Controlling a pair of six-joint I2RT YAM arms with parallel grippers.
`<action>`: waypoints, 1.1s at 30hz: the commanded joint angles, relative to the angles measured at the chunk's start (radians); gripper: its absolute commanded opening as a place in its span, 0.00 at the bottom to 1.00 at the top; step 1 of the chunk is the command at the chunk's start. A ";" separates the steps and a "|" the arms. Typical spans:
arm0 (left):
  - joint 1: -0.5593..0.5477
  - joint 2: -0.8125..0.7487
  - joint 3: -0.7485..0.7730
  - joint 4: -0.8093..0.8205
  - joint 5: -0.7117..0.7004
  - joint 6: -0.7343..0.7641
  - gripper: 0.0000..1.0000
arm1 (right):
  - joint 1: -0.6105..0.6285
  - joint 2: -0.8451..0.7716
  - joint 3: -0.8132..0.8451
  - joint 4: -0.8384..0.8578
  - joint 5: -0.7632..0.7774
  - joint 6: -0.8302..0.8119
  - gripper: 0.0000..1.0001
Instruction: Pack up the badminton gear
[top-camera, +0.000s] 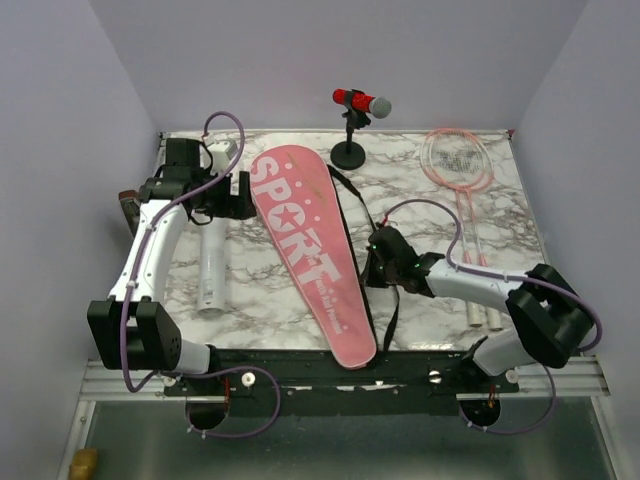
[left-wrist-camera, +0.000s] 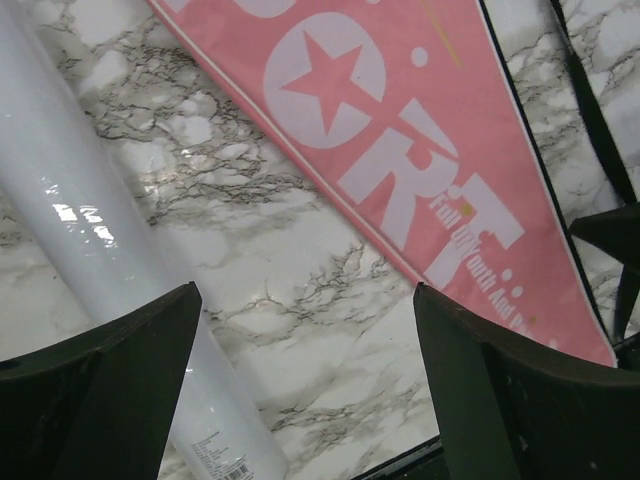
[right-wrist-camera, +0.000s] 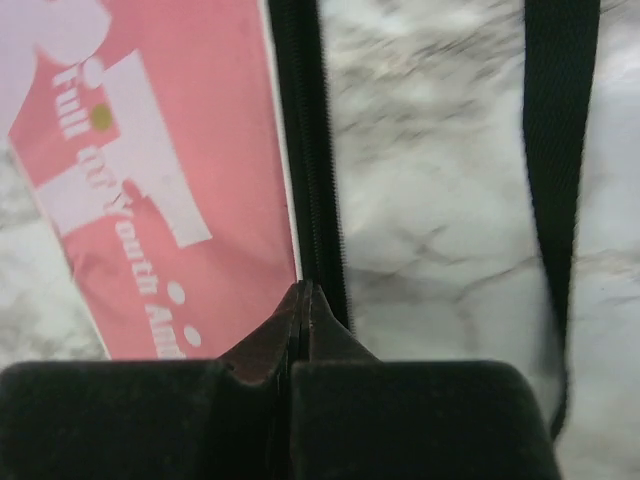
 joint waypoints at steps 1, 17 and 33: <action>-0.085 -0.015 -0.010 0.022 -0.043 0.012 0.95 | 0.090 -0.101 -0.019 -0.047 -0.054 0.121 0.05; -0.245 0.106 -0.012 0.062 -0.156 -0.038 0.99 | 0.024 0.261 0.211 0.174 -0.077 0.143 0.42; -0.375 0.160 -0.116 0.180 -0.215 -0.014 0.99 | 0.024 0.263 0.136 0.376 -0.221 0.229 0.17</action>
